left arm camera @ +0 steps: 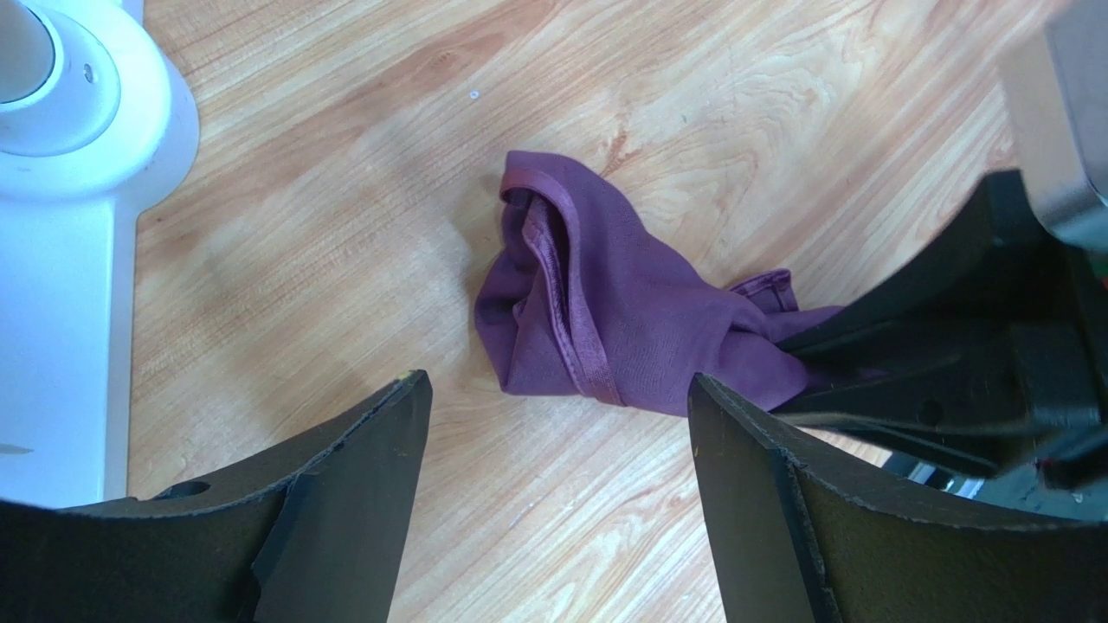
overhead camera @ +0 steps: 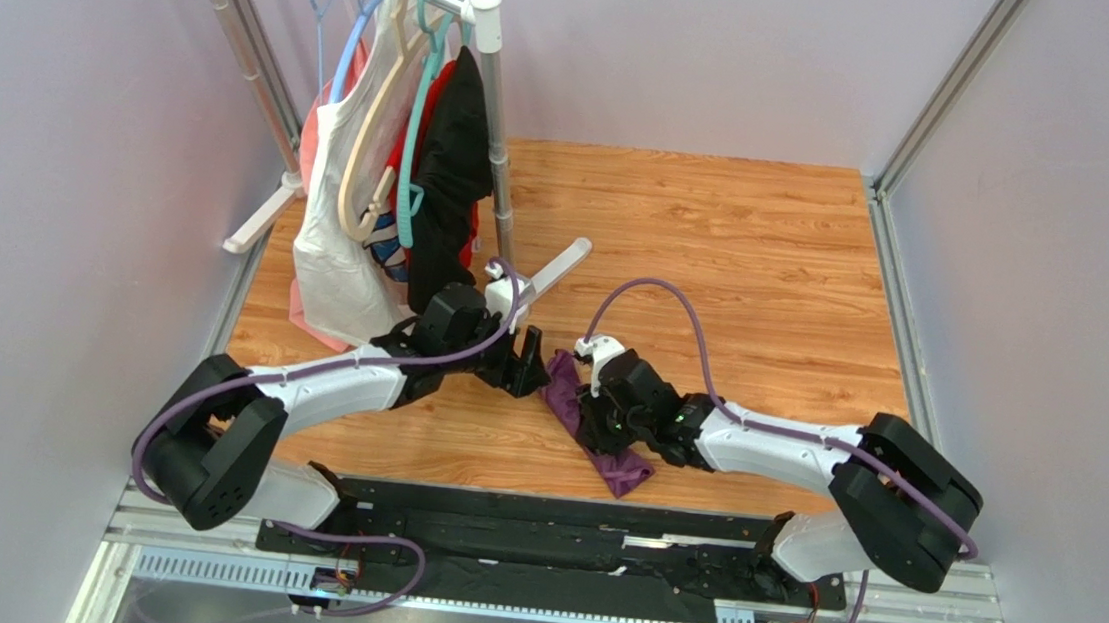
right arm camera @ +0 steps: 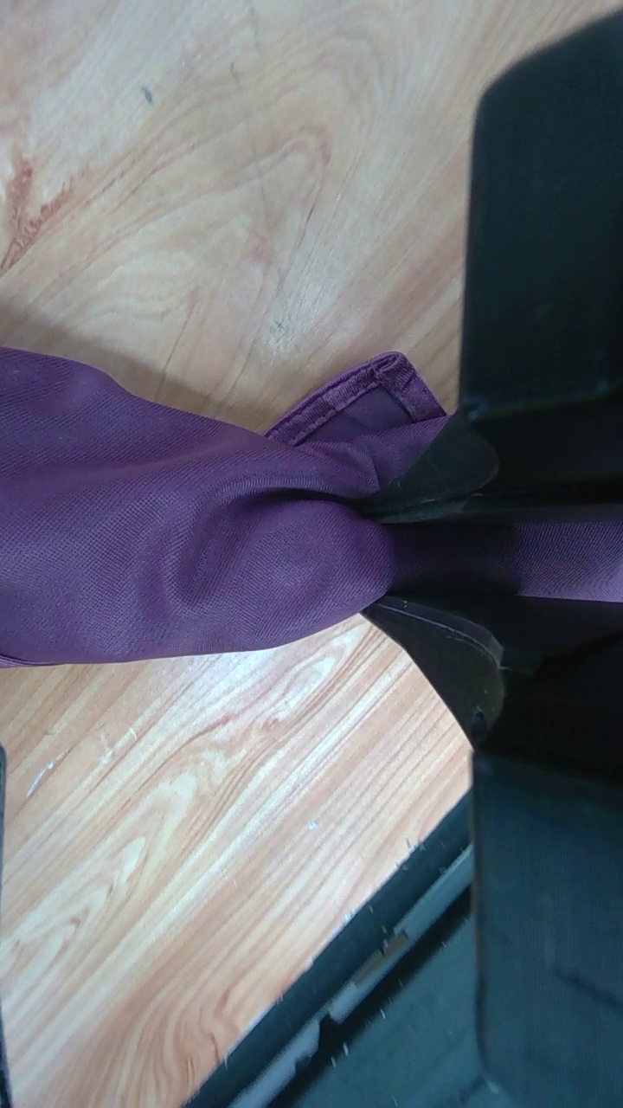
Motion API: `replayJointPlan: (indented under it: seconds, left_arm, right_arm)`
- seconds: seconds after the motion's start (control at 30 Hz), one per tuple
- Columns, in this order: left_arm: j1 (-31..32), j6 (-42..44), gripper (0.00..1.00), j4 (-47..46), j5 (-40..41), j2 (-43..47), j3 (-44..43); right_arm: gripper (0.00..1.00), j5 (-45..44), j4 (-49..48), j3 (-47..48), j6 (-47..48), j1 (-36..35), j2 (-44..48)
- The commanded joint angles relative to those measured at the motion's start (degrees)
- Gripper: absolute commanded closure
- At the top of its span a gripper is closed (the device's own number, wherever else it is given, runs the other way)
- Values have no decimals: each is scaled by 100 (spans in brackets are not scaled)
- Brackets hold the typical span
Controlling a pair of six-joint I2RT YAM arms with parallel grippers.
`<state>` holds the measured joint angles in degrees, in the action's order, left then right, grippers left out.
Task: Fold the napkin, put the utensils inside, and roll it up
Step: Roll the napkin with the utensil
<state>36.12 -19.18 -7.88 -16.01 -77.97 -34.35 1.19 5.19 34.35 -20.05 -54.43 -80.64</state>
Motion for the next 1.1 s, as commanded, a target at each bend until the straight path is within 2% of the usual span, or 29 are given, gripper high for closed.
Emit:
replayJointPlan:
  seconds: [0.0,0.27,0.6,0.67,0.77,0.8,0.87,1.07]
  left_arm:
    - [-17,2,19,-231,-156,186,77]
    - [-26,-68,19,-732,-359,-95,165]
    - [-35,-191,21,-1216,-543,-736,25]
    - [-26,-191,25,-1303,-613,-798,7]
    - [-26,-218,35,-1374,-666,-895,-2]
    - [-26,-235,42,-1383,-675,-956,-2]
    - [-26,-253,48,-1435,-736,-1018,-2]
    - [-26,-323,81,-1559,-886,-1202,16]
  right_arm:
    - [99,1312,167,-262,107,389,-22]
    - [100,2524,-211,-473,212,1206,-162]
    - [100,3273,-466,-473,274,1646,-558]
    - [100,3335,-466,-447,274,1690,-619]
    - [100,3440,-466,-420,265,1770,-751]
    - [100,3458,-640,-411,256,1804,-777]
    - [100,3589,-695,-394,239,1866,-909]
    - [97,3660,-712,-280,204,1928,-1094]
